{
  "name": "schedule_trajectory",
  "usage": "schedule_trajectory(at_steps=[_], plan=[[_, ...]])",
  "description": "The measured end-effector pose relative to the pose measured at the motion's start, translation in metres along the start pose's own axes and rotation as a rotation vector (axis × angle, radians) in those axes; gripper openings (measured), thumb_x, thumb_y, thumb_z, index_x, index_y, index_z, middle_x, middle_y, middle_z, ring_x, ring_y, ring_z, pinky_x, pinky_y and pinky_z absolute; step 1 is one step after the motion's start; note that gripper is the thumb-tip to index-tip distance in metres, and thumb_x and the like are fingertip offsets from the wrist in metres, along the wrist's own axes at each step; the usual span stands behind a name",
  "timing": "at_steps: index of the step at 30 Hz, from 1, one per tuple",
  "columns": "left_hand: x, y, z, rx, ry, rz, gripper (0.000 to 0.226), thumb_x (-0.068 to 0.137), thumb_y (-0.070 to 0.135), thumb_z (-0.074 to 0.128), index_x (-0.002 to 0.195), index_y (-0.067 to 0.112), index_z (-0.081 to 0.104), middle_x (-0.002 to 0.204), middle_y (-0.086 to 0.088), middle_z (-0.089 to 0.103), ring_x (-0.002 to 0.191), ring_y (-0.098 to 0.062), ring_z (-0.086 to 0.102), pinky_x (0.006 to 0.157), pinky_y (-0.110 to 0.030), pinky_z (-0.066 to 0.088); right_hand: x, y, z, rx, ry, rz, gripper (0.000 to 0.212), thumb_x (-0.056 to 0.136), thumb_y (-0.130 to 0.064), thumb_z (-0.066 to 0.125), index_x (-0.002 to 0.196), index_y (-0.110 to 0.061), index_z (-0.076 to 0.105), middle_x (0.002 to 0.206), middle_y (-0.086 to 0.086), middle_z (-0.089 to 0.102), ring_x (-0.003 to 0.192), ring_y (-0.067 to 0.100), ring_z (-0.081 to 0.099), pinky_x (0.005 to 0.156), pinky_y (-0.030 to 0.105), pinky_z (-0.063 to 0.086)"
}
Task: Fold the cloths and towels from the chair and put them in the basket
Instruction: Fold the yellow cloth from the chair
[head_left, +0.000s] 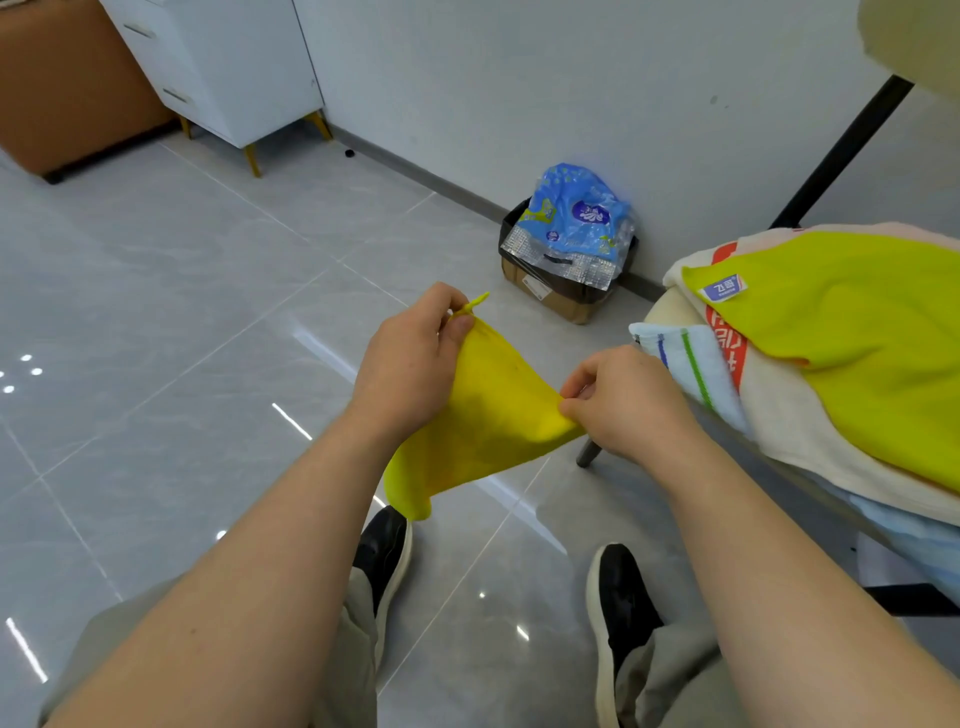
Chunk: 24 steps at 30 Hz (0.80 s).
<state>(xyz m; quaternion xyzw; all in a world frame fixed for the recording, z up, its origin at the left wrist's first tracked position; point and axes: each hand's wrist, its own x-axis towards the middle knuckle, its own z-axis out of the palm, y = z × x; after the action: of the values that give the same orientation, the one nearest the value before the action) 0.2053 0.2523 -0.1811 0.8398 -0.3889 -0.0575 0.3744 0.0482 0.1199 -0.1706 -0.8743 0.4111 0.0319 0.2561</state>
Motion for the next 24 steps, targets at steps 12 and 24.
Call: schedule_trajectory(at_steps=[12, 24], plan=[[0.004, -0.004, -0.003, 0.037, 0.060, -0.027, 0.015, 0.102, 0.032, 0.049, 0.113, 0.023, 0.056, 0.089, -0.005, 0.064, 0.080, -0.023, 0.054, 0.067, -0.037, 0.043, 0.007, 0.013, -0.002, -0.113, 0.027, -0.133, 0.024, 0.106, -0.030, 0.042, 0.107, -0.015, 0.060, 0.105, 0.008, 0.061, 0.095, 0.025, 0.054, 0.080, 0.041, 0.049], [-0.018, 0.022, 0.020, 0.008, -0.121, 0.226, 0.014, 0.100, 0.029, 0.054, 0.108, 0.020, 0.061, 0.089, -0.001, 0.067, 0.073, -0.020, 0.054, 0.069, -0.037, 0.047, -0.001, 0.005, -0.007, 0.296, -0.264, -0.154, 0.060, 0.083, -0.019, 0.069, 0.137, -0.033, 0.048, 0.131, -0.012, 0.056, 0.114, 0.012, 0.058, 0.095, 0.036, 0.052]])
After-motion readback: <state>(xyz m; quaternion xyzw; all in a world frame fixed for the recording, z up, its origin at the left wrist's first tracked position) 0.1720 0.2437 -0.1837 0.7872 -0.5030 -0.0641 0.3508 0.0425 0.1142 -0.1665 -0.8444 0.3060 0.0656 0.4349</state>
